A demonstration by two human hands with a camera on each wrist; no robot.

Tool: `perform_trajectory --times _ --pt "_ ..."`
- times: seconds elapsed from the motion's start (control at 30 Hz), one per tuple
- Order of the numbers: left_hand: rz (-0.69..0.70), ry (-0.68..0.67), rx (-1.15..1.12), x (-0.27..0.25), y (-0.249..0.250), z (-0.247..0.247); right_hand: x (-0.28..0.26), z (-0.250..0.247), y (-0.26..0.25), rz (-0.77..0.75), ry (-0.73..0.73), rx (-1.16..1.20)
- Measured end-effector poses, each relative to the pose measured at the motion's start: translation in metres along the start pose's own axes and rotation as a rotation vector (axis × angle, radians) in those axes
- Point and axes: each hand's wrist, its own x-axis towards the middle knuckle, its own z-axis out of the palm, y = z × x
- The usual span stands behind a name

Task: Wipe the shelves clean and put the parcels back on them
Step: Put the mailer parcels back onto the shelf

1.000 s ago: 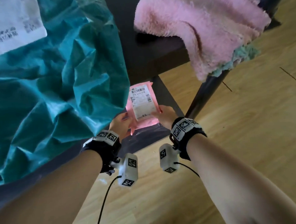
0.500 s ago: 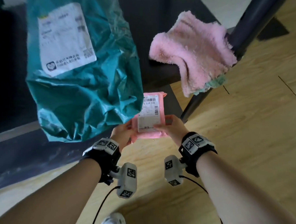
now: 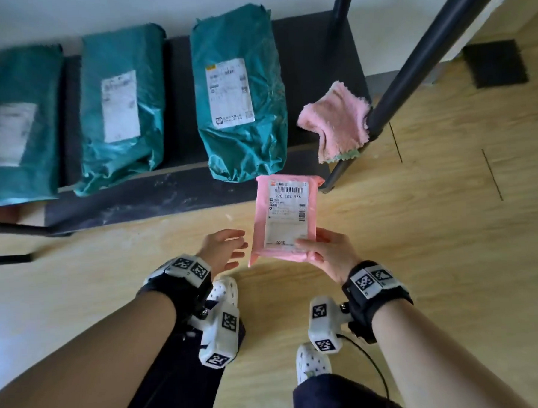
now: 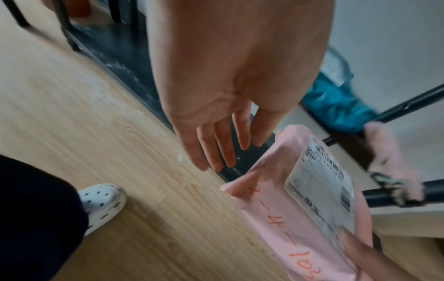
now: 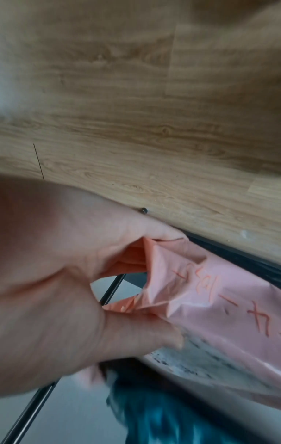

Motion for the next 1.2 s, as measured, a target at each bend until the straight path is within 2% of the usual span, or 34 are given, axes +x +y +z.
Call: perform_trajectory --times 0.27,0.5,0.57,0.73,0.87,1.03,1.2 --pt "-0.049 0.088 -0.118 -0.189 -0.001 -0.062 -0.164 0.061 -0.034 0.108 -0.122 -0.042" --pt "-0.022 0.096 -0.283 -0.315 -0.021 -0.126 -0.279 0.134 -0.056 0.06 -0.219 -0.313" --pt "-0.007 0.125 -0.309 -0.339 -0.031 -0.152 -0.299 0.164 -0.059 0.046 -0.242 -0.352" --pt "0.028 0.174 -0.33 -0.386 -0.065 -0.233 -0.337 0.256 -0.055 0.043 -0.283 -0.283" --pt "0.099 0.269 -0.321 -0.42 -0.097 -0.307 -0.362 0.339 -0.042 0.011 -0.334 -0.283" --pt "0.173 0.444 -0.269 -0.448 -0.136 -0.396 -0.384 0.44 -0.022 -0.063 -0.37 -0.28" --pt "0.208 0.504 -0.337 -0.464 -0.158 -0.475 -0.388 0.527 -0.009 -0.104 -0.445 -0.313"
